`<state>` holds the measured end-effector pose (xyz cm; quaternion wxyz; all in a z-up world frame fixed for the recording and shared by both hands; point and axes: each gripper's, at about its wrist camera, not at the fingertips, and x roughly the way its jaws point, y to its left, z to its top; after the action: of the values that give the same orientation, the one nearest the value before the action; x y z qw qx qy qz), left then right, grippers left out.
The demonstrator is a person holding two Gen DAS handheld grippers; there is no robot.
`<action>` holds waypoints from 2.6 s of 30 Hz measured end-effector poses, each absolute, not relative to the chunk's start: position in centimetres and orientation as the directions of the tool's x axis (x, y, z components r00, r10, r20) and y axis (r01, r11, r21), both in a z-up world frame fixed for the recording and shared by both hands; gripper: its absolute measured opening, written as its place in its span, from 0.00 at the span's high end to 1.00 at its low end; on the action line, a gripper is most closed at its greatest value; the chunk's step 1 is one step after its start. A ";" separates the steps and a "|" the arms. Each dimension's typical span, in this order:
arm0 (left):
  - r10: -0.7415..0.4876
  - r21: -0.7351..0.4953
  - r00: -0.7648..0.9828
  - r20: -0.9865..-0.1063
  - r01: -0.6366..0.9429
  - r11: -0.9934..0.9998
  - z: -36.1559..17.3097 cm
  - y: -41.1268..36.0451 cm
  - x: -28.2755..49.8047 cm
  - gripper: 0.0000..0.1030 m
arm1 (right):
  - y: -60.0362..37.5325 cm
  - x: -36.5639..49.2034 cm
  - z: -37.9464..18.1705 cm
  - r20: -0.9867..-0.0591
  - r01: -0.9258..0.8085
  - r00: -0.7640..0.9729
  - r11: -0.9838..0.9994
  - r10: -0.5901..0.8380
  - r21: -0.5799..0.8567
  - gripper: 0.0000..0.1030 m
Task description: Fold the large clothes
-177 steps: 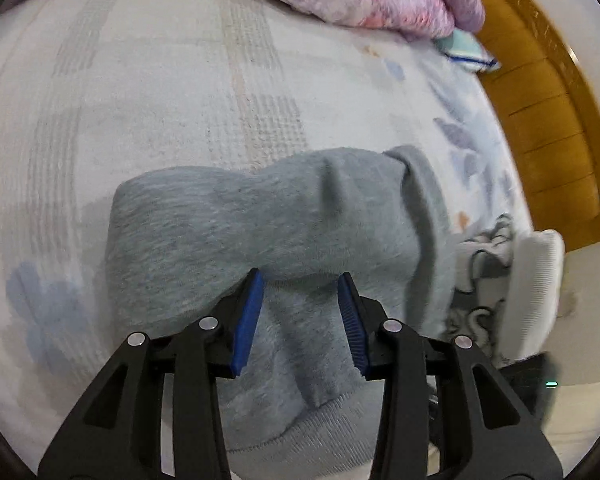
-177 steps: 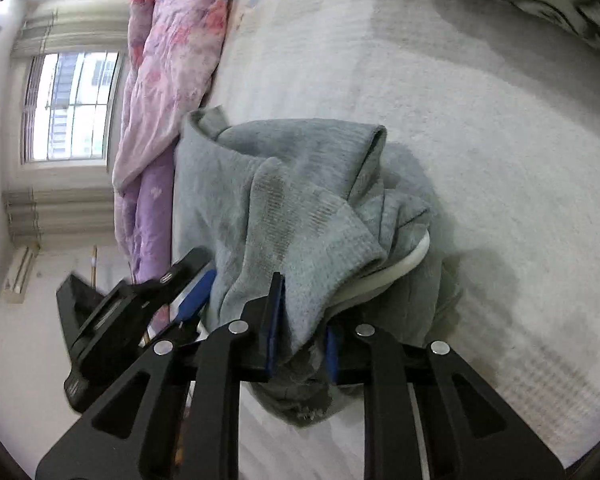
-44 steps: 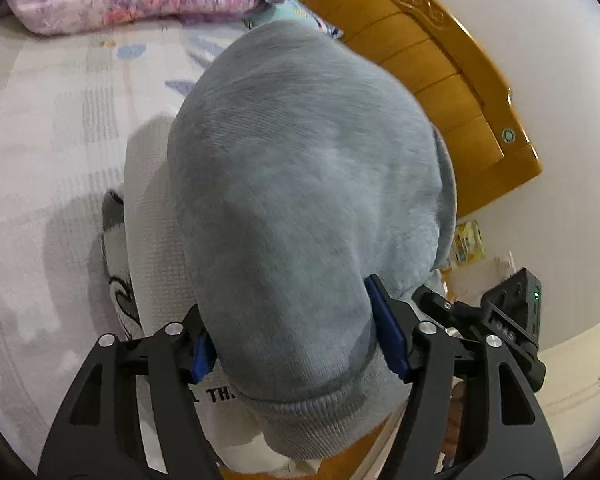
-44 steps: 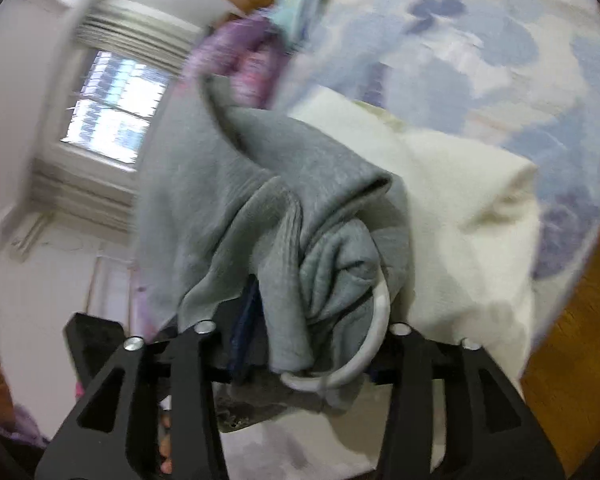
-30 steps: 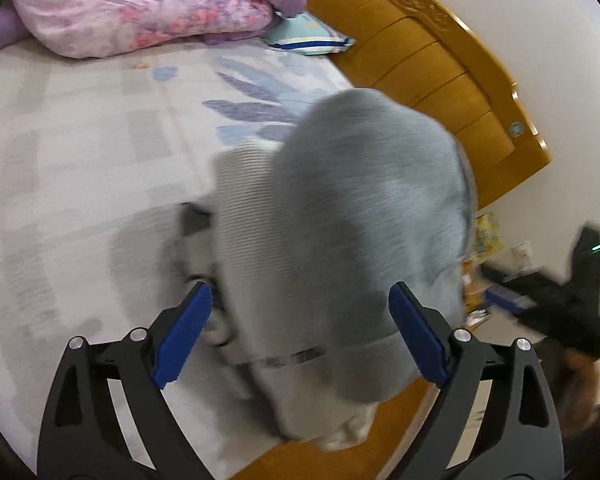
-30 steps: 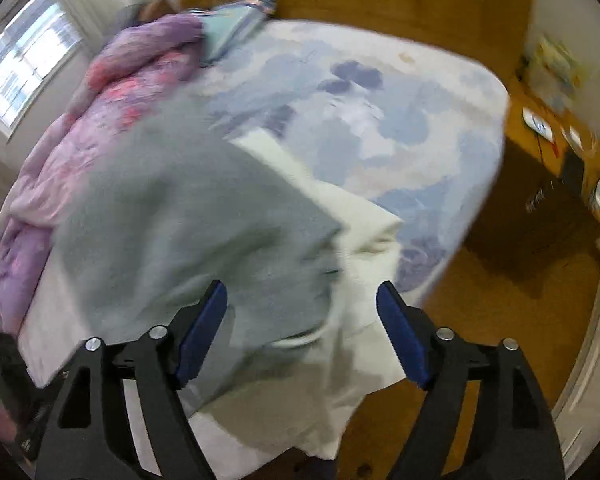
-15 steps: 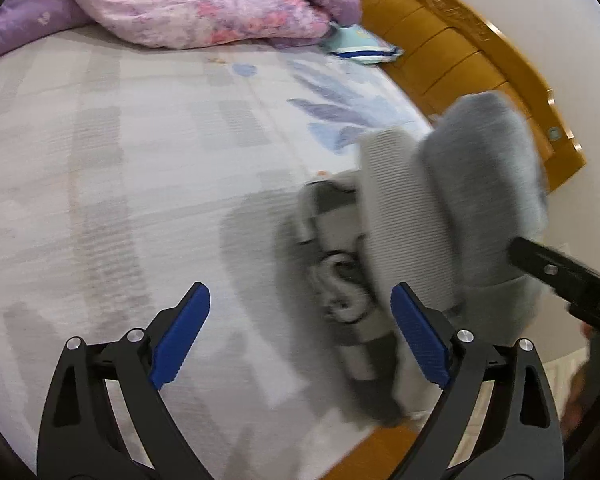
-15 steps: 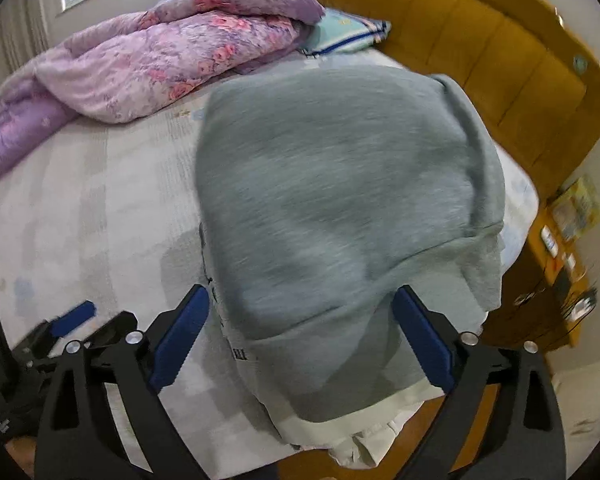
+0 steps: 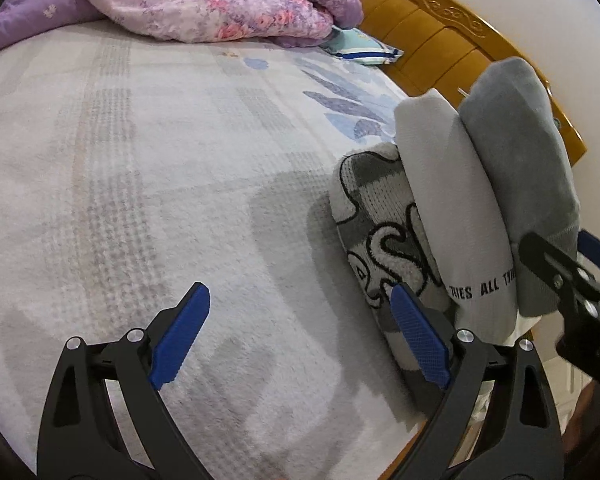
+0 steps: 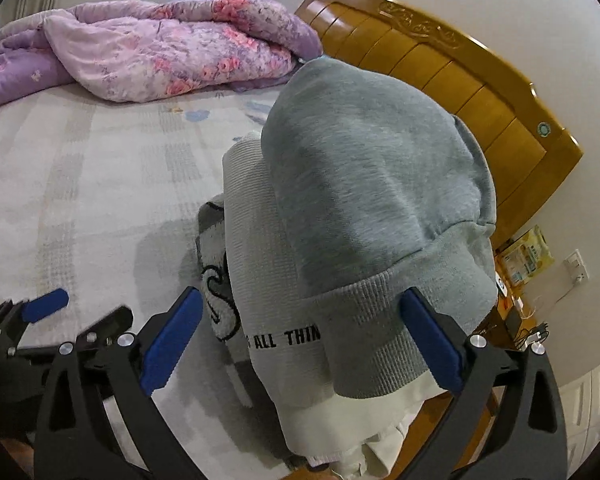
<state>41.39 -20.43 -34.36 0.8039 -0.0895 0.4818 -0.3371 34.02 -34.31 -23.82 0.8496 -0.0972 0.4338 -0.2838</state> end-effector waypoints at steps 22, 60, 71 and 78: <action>-0.520 -0.327 0.516 -0.681 0.420 0.846 -28.3 -15.1 34.5 0.11 | -30.6 27.5 -20.8 -0.689 0.348 0.600 0.908 -0.407 -0.233 0.07; -0.139 -0.023 0.903 -0.407 0.142 0.990 -8.7 0.2 11.7 0.05 | -19.0 8.6 -7.0 -0.457 0.027 0.889 1.000 -0.020 0.010 0.07; -0.170 0.001 0.924 -0.344 0.181 0.983 -5.8 -1.5 8.7 0.05 | -21.0 4.8 -4.3 -0.376 0.083 0.924 0.996 -0.072 0.013 0.07; -0.167 0.017 0.937 -0.308 0.181 0.983 -4.6 -1.6 7.3 0.05 | -21.2 3.5 -3.4 -0.344 0.101 0.934 0.995 -0.095 0.001 0.07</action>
<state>7.26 -1.61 -4.61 0.9838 0.0226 0.1543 -0.0883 3.51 -21.22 -3.38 0.9834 0.0092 0.1743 -0.0497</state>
